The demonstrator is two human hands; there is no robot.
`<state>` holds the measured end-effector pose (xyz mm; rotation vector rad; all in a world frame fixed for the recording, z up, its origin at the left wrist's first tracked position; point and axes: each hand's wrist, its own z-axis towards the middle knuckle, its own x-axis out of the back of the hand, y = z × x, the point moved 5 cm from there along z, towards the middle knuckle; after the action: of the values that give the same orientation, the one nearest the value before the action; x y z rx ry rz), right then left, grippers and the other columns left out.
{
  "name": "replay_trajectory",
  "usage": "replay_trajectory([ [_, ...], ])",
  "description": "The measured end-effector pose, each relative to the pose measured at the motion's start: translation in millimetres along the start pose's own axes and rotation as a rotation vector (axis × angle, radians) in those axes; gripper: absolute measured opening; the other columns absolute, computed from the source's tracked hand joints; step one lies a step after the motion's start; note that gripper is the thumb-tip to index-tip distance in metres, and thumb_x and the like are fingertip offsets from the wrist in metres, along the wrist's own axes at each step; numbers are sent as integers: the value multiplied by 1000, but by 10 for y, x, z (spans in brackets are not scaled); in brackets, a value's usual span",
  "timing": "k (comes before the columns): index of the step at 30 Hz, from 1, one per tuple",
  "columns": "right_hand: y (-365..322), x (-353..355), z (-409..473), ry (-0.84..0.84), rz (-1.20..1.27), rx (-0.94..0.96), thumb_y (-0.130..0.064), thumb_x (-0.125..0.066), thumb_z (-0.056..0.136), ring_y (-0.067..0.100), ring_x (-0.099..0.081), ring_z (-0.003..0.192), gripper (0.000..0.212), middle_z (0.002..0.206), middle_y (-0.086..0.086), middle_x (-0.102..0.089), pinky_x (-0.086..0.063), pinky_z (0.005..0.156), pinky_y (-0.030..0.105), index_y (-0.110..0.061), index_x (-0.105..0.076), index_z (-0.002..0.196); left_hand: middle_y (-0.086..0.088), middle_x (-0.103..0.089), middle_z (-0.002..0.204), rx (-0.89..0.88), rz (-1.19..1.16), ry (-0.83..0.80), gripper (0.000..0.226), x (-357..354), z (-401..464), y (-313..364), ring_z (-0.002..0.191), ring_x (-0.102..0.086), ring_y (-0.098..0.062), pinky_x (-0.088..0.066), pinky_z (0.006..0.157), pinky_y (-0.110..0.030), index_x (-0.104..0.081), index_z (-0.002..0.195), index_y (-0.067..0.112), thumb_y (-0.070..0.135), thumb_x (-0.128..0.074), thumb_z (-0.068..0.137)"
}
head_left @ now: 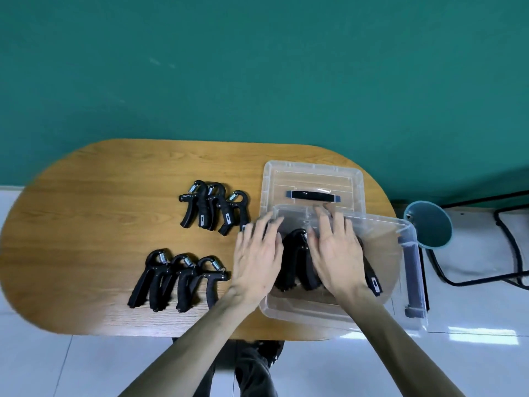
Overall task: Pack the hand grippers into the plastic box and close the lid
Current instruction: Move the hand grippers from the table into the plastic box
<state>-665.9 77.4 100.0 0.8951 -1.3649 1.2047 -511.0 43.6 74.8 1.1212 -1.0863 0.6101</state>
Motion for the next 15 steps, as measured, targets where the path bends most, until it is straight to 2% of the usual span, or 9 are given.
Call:
replay_trajectory([
  [7,-989,-127,205,-31,39,152,-30,-40,104,32,-52,109,42,134,14,-48,-55,83,43,-12,-42,142,0,-36,158,176,-20,-4,43,394,-133,-1008,130,-47,-23,-40,105,-43,-44,145,19,26,-39,102],
  [12,-1614,-396,307,-101,35,199,-36,-36,105,31,-50,113,46,144,11,-41,-55,85,44,-16,-37,146,0,-36,158,322,-3,-8,43,531,-319,-1739,115,-61,-27,-47,96,-44,-44,144,19,26,-40,102],
  [15,-1912,-581,350,-131,15,224,-36,-37,105,30,-52,113,47,146,10,-39,-56,83,42,-15,-36,147,4,-27,163,402,-22,-71,44,514,-458,-2109,120,-60,-25,-46,102,-46,-37,148,22,30,-36,104],
])
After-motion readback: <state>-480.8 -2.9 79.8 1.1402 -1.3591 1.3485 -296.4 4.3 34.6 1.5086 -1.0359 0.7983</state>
